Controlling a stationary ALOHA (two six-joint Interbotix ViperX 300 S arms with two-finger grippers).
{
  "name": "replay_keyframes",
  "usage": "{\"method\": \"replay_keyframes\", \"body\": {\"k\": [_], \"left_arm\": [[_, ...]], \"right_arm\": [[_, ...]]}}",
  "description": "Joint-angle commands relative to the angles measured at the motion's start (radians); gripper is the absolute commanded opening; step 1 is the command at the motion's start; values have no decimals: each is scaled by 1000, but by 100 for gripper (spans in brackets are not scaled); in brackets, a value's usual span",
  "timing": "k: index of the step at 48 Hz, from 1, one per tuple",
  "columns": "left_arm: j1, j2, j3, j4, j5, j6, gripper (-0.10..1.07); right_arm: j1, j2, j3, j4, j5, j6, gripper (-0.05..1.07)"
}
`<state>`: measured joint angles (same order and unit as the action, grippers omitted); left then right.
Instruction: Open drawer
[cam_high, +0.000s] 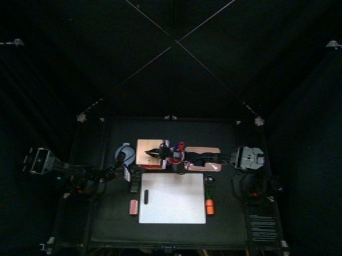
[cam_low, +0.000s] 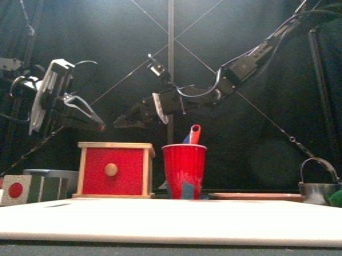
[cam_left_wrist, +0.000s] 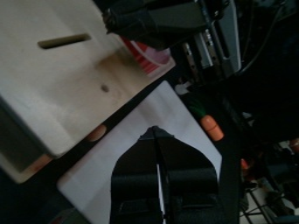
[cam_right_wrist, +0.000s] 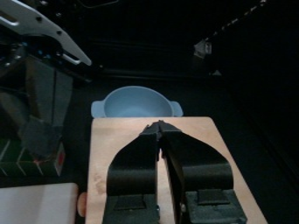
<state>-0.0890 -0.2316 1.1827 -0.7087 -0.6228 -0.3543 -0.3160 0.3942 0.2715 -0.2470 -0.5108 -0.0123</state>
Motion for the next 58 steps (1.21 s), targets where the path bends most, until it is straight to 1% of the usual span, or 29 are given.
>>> {"method": "replay_keyframes", "body": {"k": [1,5,9,11,15,17,20,25,28,32,37,39,43,52,58], "left_arm": [[-12,38,-49,-8,0,2,0],[-12,71,-66,-38,0,2,0],[-12,80,-69,-84,0,0,1],[-12,78,-69,-129,2,0,2],[-14,75,-69,-224,2,2,10],[-12,75,-72,-264,3,3,15],[-14,75,-75,-293,15,3,24],[-14,75,-81,-316,48,2,40],[-14,74,-89,-331,71,3,52],[-14,78,-104,-342,75,2,67],[-12,86,-117,-368,75,2,81],[-12,87,-121,-380,77,2,85],[-12,87,-124,-410,78,3,89],[-5,98,-132,-451,61,3,88],[-5,129,-150,-468,51,3,88]], "right_arm": [[-9,-11,-32,0,8,2,2],[-9,3,-37,0,31,0,2],[-9,11,-40,-9,52,0,2],[-9,14,-38,-15,61,0,2],[-9,14,-35,-31,77,0,2],[-8,14,-37,-38,78,0,2],[-3,18,-38,-48,78,0,2],[-2,21,-40,-54,78,0,2],[0,20,-38,-55,78,0,2],[3,21,-40,-55,78,0,2],[8,21,-41,-57,78,0,2],[11,20,-43,-55,80,0,2],[17,21,-46,-58,80,0,2],[25,20,-58,-83,84,2,2],[29,20,-61,-84,91,2,2]]}}
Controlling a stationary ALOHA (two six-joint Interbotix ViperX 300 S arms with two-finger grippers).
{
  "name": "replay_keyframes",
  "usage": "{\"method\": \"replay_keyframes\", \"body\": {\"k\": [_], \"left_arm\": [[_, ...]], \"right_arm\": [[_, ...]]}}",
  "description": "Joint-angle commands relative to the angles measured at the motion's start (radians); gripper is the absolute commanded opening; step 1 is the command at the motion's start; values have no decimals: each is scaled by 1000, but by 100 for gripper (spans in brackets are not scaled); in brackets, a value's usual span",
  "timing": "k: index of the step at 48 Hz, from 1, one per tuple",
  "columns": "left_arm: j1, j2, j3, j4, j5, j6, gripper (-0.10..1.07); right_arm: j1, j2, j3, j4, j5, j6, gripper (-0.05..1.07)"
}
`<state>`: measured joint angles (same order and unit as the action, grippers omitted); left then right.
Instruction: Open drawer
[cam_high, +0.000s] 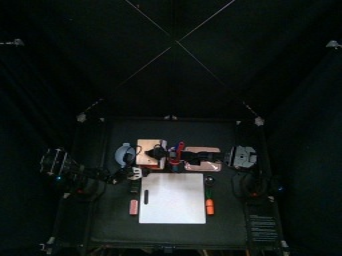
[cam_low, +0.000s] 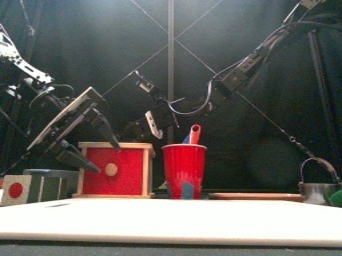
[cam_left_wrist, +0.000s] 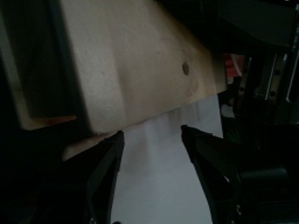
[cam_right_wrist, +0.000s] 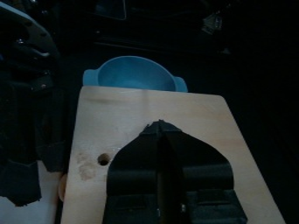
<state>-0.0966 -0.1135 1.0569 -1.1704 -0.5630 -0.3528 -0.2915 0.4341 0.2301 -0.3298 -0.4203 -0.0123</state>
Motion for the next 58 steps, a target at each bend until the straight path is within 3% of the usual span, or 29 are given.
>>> {"method": "replay_keyframes", "body": {"k": [1,37,51,58], "left_arm": [[5,18,-26,-12,-9,2,88],[21,129,-66,-64,-94,6,86],[20,135,-75,-66,-109,12,66],[11,135,-86,-34,-54,29,58]], "right_arm": [[5,-20,-18,0,0,2,2],[21,-18,-18,0,18,2,2],[25,-18,-15,-2,31,2,2],[26,-18,-18,0,43,2,2]]}}
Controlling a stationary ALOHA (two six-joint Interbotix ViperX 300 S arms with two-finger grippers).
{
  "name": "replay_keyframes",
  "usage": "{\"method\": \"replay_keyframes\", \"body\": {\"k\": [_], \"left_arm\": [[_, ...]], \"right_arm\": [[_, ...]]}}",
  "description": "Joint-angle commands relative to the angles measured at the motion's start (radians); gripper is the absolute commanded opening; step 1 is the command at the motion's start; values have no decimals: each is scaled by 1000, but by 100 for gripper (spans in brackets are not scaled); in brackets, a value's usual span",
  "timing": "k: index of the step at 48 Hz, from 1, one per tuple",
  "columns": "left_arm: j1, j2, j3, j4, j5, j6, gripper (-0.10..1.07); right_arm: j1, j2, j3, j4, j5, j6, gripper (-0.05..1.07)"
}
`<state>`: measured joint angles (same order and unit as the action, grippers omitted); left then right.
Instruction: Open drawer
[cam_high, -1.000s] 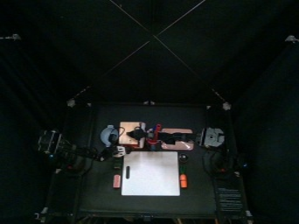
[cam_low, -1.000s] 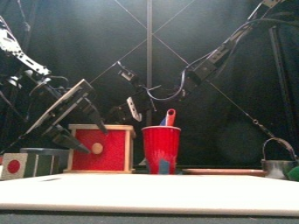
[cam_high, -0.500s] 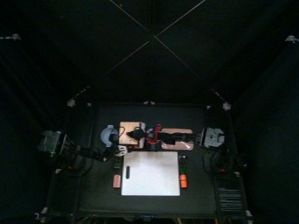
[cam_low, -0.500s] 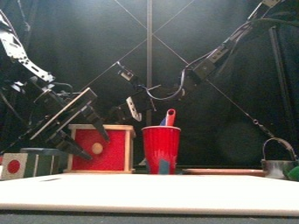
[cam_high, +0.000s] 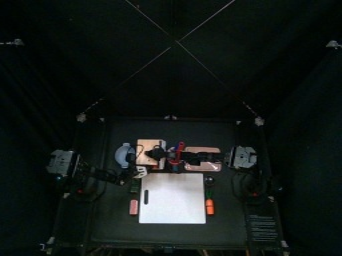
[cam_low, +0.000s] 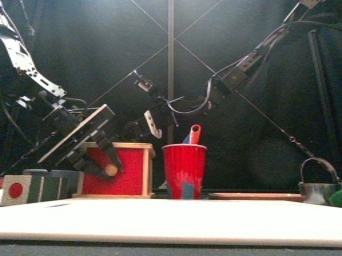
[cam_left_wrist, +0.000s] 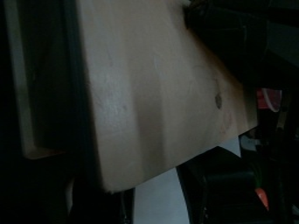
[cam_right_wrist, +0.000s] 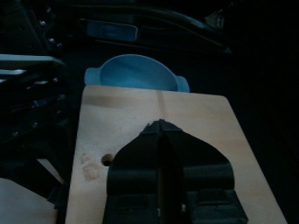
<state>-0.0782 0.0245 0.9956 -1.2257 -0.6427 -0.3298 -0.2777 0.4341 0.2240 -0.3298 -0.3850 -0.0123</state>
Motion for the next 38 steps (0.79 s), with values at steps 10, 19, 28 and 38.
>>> {"method": "replay_keyframes", "body": {"k": [10,19,28,38], "left_arm": [[-40,-3,-51,104,219,12,53],[-74,-8,-48,120,313,8,53],[-115,-11,-51,110,331,3,53],[-137,-12,-40,86,328,3,53]], "right_arm": [[11,-18,-15,0,9,2,2],[11,-18,-21,0,9,2,2],[9,-18,-31,0,21,2,2],[5,-15,-31,3,43,3,2]]}}
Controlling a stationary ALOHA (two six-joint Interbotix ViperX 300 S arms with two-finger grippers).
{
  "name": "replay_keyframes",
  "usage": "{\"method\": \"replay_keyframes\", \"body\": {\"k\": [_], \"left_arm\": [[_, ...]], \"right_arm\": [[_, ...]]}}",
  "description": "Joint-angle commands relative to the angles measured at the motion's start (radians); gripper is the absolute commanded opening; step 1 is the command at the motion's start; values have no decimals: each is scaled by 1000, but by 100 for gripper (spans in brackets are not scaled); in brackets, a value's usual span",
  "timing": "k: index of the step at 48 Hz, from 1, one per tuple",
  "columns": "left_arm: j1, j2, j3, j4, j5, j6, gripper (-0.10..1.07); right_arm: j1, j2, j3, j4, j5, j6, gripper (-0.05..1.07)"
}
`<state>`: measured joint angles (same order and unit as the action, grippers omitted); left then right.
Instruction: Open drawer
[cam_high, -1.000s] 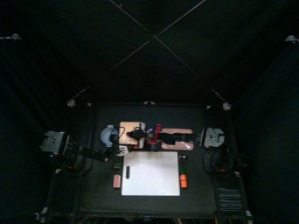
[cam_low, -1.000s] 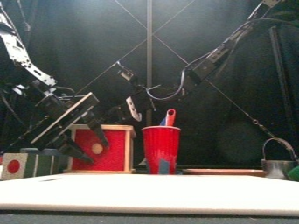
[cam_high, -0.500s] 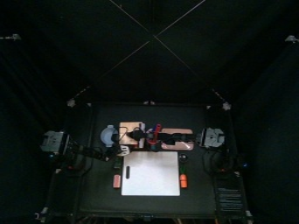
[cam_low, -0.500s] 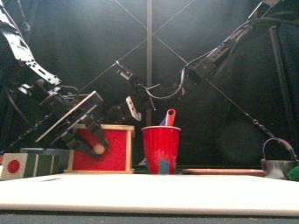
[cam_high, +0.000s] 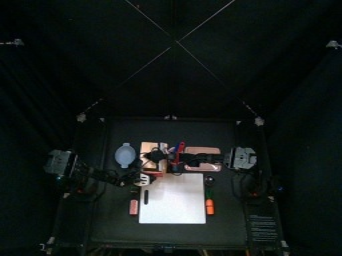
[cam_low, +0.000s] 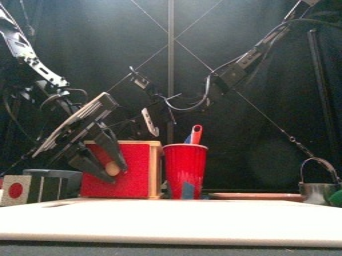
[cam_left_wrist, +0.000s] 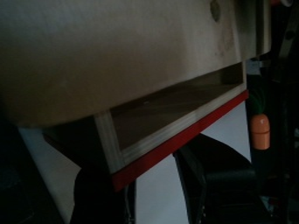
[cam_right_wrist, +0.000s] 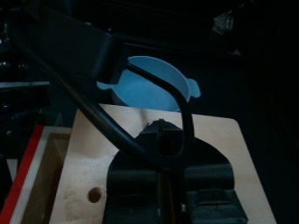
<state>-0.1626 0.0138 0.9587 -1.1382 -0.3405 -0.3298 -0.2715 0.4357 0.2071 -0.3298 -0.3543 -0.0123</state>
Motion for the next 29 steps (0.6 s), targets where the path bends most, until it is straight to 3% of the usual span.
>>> {"method": "replay_keyframes", "body": {"k": [1,18,29], "left_arm": [[-57,-2,-3,-5,26,3,53],[-187,-2,3,-86,-60,3,53],[-235,0,-9,-118,-78,3,53]], "right_arm": [[-2,-17,-14,3,15,3,2],[-5,-12,-14,6,29,3,2],[-5,-11,-14,8,29,5,2]]}}
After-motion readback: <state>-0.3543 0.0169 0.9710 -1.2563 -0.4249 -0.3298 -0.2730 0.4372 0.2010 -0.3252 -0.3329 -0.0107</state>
